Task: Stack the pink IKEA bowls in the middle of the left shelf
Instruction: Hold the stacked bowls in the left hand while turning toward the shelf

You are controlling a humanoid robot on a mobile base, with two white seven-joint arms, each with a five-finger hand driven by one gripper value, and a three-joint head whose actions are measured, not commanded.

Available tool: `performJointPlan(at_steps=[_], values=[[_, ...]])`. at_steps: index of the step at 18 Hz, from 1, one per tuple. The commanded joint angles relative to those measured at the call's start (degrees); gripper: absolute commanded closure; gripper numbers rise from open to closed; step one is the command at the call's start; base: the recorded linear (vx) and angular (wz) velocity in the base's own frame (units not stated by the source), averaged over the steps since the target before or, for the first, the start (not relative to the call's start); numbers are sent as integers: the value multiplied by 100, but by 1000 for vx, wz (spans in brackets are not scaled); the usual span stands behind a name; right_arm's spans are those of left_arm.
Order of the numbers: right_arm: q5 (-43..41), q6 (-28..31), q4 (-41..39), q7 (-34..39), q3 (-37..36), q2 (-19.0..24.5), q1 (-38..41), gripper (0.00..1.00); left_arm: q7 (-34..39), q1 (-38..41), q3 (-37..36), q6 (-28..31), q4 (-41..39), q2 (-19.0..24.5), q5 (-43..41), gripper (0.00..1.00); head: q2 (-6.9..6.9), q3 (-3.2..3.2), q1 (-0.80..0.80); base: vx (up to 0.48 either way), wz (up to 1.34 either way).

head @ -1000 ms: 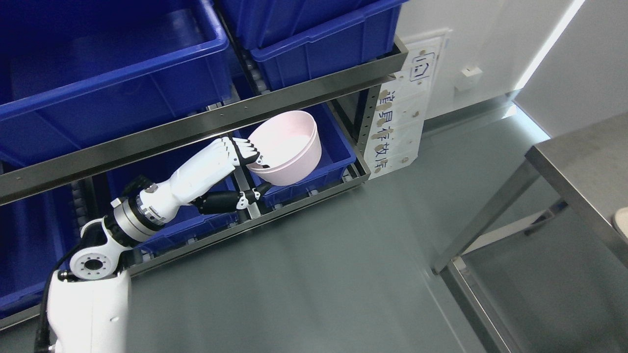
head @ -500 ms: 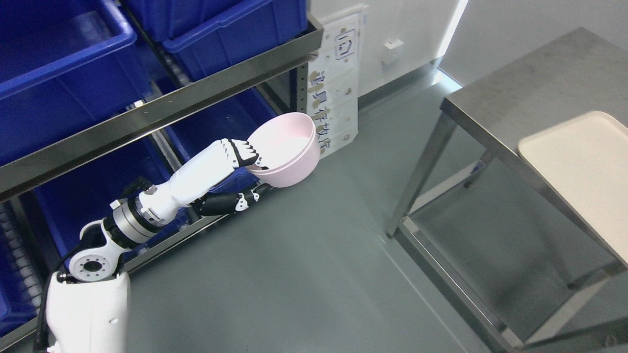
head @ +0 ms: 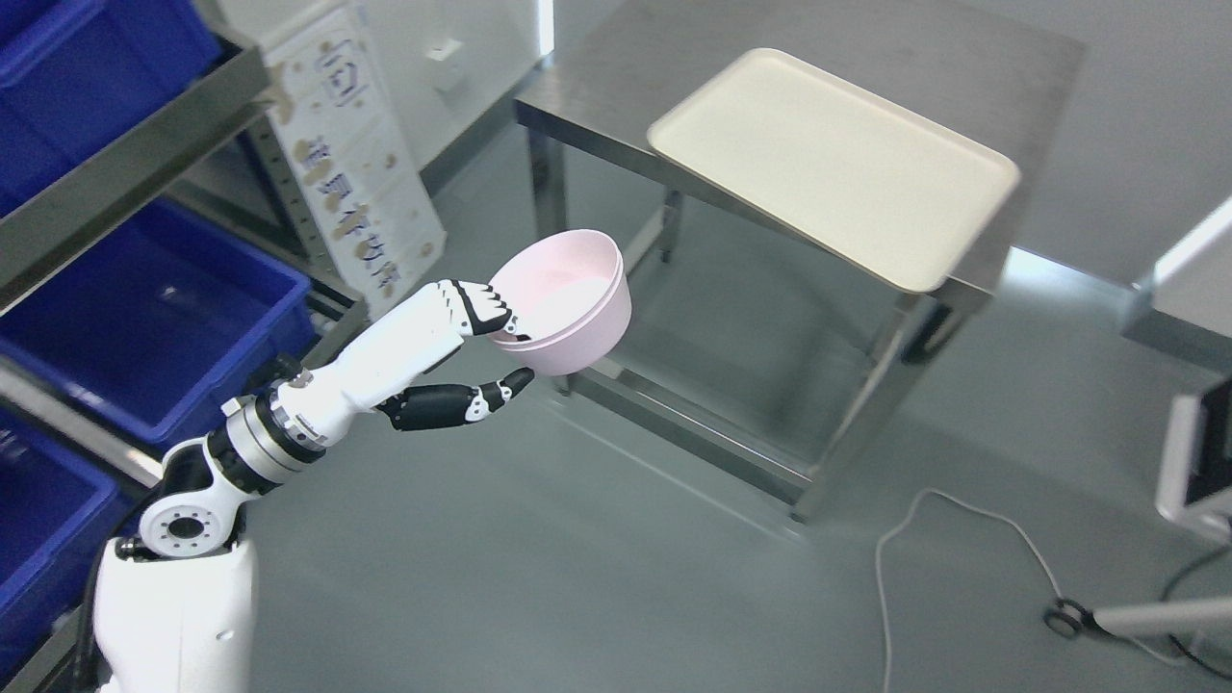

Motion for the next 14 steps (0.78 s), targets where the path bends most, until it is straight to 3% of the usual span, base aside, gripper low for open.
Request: performJointPlan(at_steps=[1, 6, 14], values=[[0, 7, -193, 3, -70, -100, 165, 0, 5, 43, -27, 2, 15, -2, 0, 97, 0, 0, 0, -218, -852], [0, -2, -193, 3, -62, -100, 165, 0, 5, 87, -27, 2, 24, -2, 0, 97, 1, 0, 0, -219, -678], [0, -2, -193, 3, -62, -100, 165, 0, 5, 113, -18, 2, 33, -11, 0, 97, 1, 0, 0, -192, -20]])
